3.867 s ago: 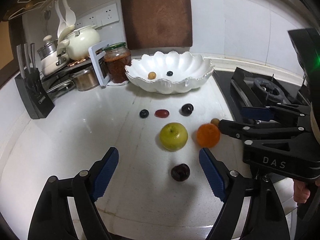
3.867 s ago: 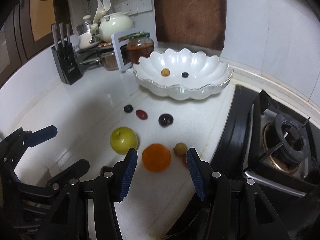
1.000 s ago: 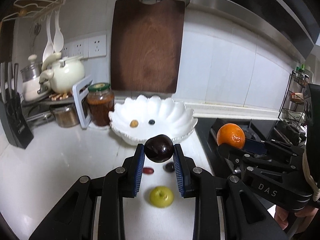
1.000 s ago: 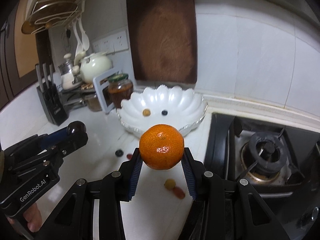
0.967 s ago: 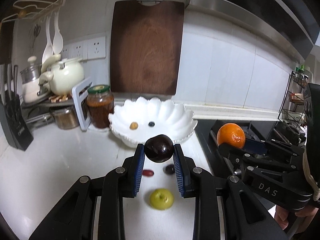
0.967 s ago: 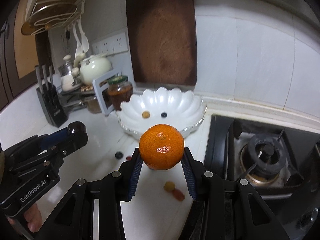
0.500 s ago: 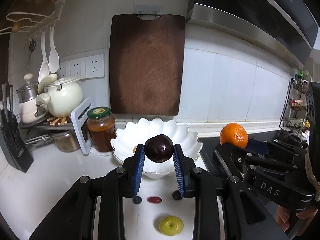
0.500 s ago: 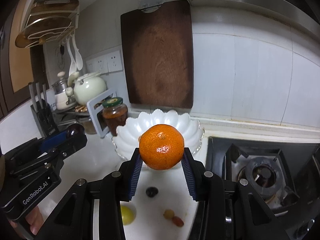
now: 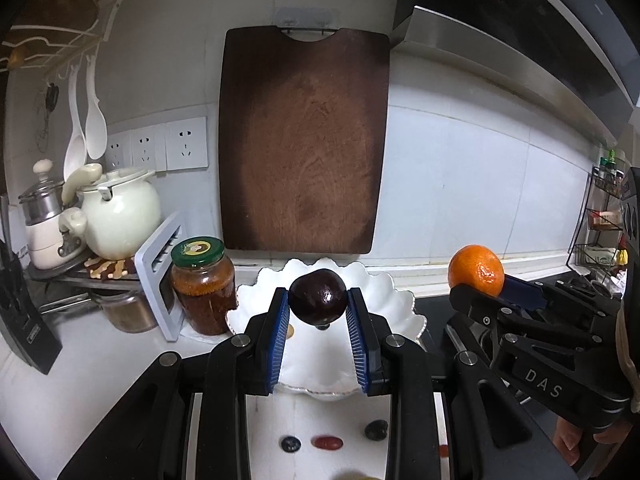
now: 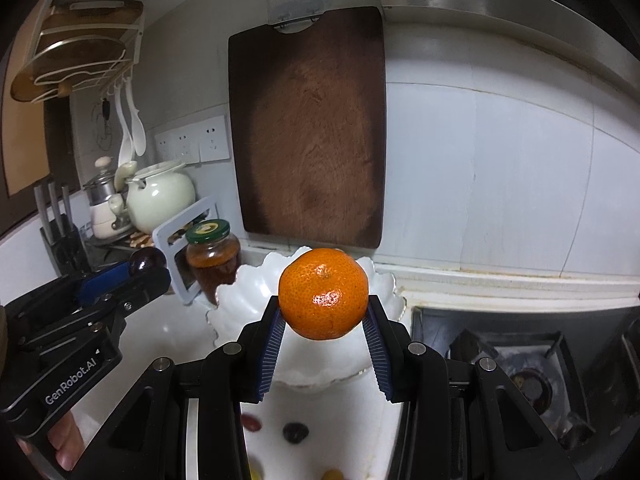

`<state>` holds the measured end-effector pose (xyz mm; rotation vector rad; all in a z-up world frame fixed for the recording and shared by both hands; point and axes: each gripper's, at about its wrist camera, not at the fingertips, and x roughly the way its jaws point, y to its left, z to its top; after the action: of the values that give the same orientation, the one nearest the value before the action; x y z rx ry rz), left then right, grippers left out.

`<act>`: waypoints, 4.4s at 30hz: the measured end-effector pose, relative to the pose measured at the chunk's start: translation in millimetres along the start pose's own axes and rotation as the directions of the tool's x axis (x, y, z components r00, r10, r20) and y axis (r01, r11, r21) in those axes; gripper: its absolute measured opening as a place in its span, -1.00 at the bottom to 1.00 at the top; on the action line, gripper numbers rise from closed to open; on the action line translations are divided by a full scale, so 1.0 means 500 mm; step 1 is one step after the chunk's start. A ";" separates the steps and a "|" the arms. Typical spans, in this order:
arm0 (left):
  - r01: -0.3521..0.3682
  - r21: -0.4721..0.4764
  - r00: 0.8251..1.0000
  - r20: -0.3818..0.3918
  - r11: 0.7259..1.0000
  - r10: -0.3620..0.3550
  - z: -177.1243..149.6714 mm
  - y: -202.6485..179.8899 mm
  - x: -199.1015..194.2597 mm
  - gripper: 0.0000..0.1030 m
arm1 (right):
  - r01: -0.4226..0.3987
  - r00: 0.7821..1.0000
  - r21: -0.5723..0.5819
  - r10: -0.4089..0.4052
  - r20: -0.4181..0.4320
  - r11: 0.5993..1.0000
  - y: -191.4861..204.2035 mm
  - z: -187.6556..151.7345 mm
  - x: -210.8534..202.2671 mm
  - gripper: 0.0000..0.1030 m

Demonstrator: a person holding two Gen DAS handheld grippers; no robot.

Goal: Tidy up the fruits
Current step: 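Lift and carry the plum and the orange over the white bowl, then open the left tool to drop the plum while the right tool releases the orange, then withdraw both open tools from the bowl toward the green apple and red grape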

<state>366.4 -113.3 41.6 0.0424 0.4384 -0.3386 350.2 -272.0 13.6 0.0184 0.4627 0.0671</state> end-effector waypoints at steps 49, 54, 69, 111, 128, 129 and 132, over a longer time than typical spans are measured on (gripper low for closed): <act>0.032 0.010 0.830 -0.557 0.999 -0.021 -0.091 0.016 0.444 -0.42 | 0.011 0.860 0.053 0.017 -0.509 0.999 -0.059 -0.080 0.404 -0.18; 0.014 0.016 0.830 -0.558 1.000 -0.002 -0.093 0.018 0.450 -0.27 | 0.011 0.848 0.055 0.020 -0.529 0.998 -0.059 -0.088 0.414 -0.16; -0.046 0.006 0.882 -0.469 0.999 0.043 -0.043 0.047 0.334 0.11 | 0.043 0.907 0.039 -0.023 -0.419 0.998 -0.076 -0.046 0.320 0.13; -0.030 0.057 0.989 -0.140 0.998 0.038 -0.070 -0.098 -0.123 0.26 | -0.041 0.989 -0.022 0.037 -0.141 0.999 -0.070 -0.098 -0.114 0.13; -0.042 0.072 0.979 -0.196 0.997 0.055 -0.176 -0.122 -0.148 0.26 | -0.055 0.976 -0.076 0.037 -0.215 0.996 -0.063 -0.198 -0.124 0.13; -0.043 0.077 0.978 -0.203 0.996 0.058 -0.183 -0.125 -0.146 0.26 | -0.055 0.975 -0.080 0.036 -0.219 0.995 -0.063 -0.202 -0.123 0.13; -0.033 0.071 0.973 -0.225 0.997 0.048 -0.201 -0.128 -0.138 0.26 | -0.065 0.971 -0.084 0.044 -0.235 0.994 -0.063 -0.219 -0.118 0.13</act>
<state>245.4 -140.7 -18.3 0.1560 0.6513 -0.3087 250.4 -307.4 -59.3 -0.0675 0.6933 0.1458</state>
